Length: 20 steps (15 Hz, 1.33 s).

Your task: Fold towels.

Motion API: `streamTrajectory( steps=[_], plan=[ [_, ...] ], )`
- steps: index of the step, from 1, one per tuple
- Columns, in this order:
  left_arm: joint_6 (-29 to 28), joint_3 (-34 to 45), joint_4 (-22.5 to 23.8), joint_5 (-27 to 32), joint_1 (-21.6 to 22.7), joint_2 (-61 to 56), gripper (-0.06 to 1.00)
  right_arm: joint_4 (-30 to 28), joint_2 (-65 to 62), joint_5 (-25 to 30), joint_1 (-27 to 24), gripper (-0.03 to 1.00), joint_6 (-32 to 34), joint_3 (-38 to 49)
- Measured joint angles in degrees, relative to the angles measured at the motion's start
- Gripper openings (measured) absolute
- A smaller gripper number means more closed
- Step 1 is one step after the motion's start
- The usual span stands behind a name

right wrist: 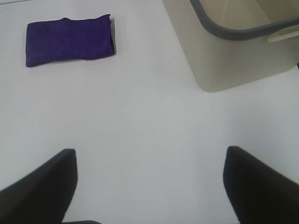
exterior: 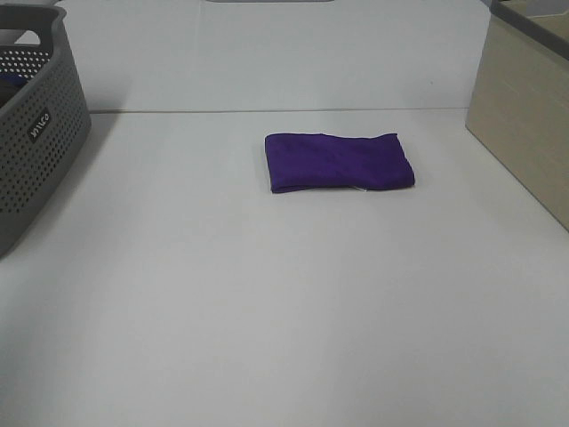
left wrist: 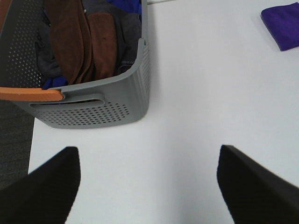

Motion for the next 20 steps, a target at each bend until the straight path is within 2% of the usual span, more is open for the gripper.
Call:
streamTrajectory(
  steps=[4, 7, 9, 11, 13, 20],
  plan=[
    [0.00, 11.75, 0.69, -0.17, 0.00, -18.28, 0.74, 0.00, -21.72, -0.23, 0.00, 0.82, -0.06, 15.70],
    [-1.09, 16.10, 0.69, 1.43, 0.00, -27.62, 0.74, 0.00, -33.12, 0.92, 0.00, 0.82, -0.11, 22.46],
    [-1.72, 18.28, 0.40, 1.89, 0.00, -34.03, 0.74, 0.00, -34.89, 1.60, 0.00, 0.81, -0.17, 24.47],
    [-1.72, 20.68, -0.34, 2.01, 0.00, -35.47, 0.74, 0.00, -34.89, -2.58, 0.00, 0.77, -1.55, 25.44],
    [-0.40, 25.67, -3.27, -2.12, 0.00, -35.52, 0.74, 0.00, -34.89, -5.84, 0.00, 0.76, -3.04, 26.81],
    [0.29, 25.73, -4.81, -2.92, 0.00, -35.52, 0.74, 0.00, -34.89, -6.76, 0.00, 0.76, -3.21, 27.27]
  ],
)
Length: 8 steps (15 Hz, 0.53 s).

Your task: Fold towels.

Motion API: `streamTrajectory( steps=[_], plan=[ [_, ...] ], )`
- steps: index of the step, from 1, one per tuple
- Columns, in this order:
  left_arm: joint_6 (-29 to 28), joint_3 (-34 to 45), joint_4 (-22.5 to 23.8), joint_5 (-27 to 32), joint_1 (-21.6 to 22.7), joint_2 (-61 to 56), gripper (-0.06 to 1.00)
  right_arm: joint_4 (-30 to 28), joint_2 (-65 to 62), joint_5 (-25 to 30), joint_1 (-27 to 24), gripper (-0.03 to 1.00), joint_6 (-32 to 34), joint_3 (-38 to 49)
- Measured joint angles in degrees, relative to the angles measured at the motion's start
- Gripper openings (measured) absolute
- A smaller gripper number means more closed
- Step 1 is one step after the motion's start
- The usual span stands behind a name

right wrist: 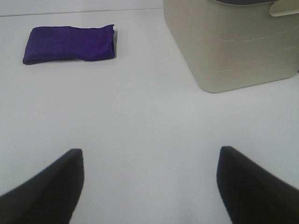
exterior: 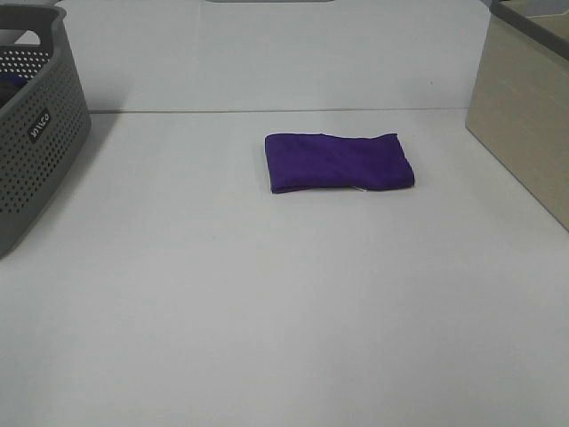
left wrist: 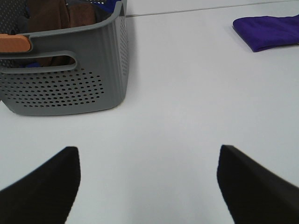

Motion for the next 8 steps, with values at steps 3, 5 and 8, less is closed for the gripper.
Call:
streamTrajectory(
  steps=[3, 5, 8],
  plan=[
    [0.00, 0.00, -0.06, 0.00, 0.00, 0.00, 0.74, 0.00, 0.00, 0.00, 0.00, 0.76, 0.00, 0.00],
    [0.00, 0.00, -0.63, 0.00, 0.11, 0.00, 0.74, 0.00, 0.00, 0.00, 0.00, 0.76, 0.00, 0.00],
    [0.00, 0.00, -1.09, -0.06, 3.55, 0.00, 0.74, 0.00, 0.00, 0.00, 0.00, 0.76, 0.00, 0.00]
  ],
)
